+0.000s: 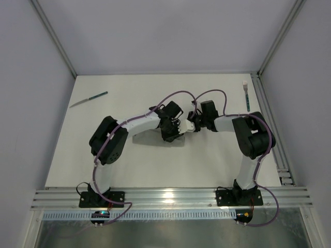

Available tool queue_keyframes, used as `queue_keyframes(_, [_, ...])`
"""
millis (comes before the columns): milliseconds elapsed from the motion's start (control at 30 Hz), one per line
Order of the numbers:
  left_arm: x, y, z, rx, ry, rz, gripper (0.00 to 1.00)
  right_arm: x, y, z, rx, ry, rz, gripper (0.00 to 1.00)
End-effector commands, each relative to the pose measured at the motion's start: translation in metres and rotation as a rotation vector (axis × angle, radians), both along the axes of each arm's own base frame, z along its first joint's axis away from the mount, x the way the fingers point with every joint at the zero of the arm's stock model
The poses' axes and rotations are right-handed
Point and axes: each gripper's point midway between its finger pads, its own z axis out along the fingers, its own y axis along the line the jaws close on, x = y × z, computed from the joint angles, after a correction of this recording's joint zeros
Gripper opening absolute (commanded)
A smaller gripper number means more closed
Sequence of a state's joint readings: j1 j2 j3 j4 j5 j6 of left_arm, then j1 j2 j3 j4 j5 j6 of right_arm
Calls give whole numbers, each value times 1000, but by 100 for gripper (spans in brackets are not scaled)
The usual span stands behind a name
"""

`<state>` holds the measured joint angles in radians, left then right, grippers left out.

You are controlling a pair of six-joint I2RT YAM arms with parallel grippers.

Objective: Fold the napkin into a case and place the utensils inside
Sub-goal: Pick up the 2/3-rectangle-folded napkin from the center of the board, then fold the 2/3-rectangle-folded napkin at the center of the board.

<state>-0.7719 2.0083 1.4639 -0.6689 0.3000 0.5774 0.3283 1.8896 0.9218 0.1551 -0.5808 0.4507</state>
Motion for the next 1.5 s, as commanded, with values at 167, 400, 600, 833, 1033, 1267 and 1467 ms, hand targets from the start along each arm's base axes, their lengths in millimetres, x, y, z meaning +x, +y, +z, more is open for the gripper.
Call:
queue_keyframes(167, [12,-18,32,-107,-28,40,0,-1,-2,-7,-45,-8,20,3])
queue_keyframes(400, [24,-13,42,-147,12,107,0,-1,-5,-2,-62,-38,34,3])
queue_keyframes(600, [39,-12,51,-186,10,160,0,-4,-8,2,-81,-53,43,3])
queue_keyframes(833, [57,-8,41,-141,-34,194,0,-6,-9,6,-87,-63,55,3])
queue_keyframes(1033, [63,-7,19,-87,-21,205,0,-6,-9,10,-85,-70,57,3])
queue_keyframes(1267, [69,-5,-1,-61,-13,225,0,-8,-13,26,-104,-82,61,22])
queue_keyframes(1467, [66,2,-11,-49,-8,234,3,-3,-37,45,-195,-105,3,39])
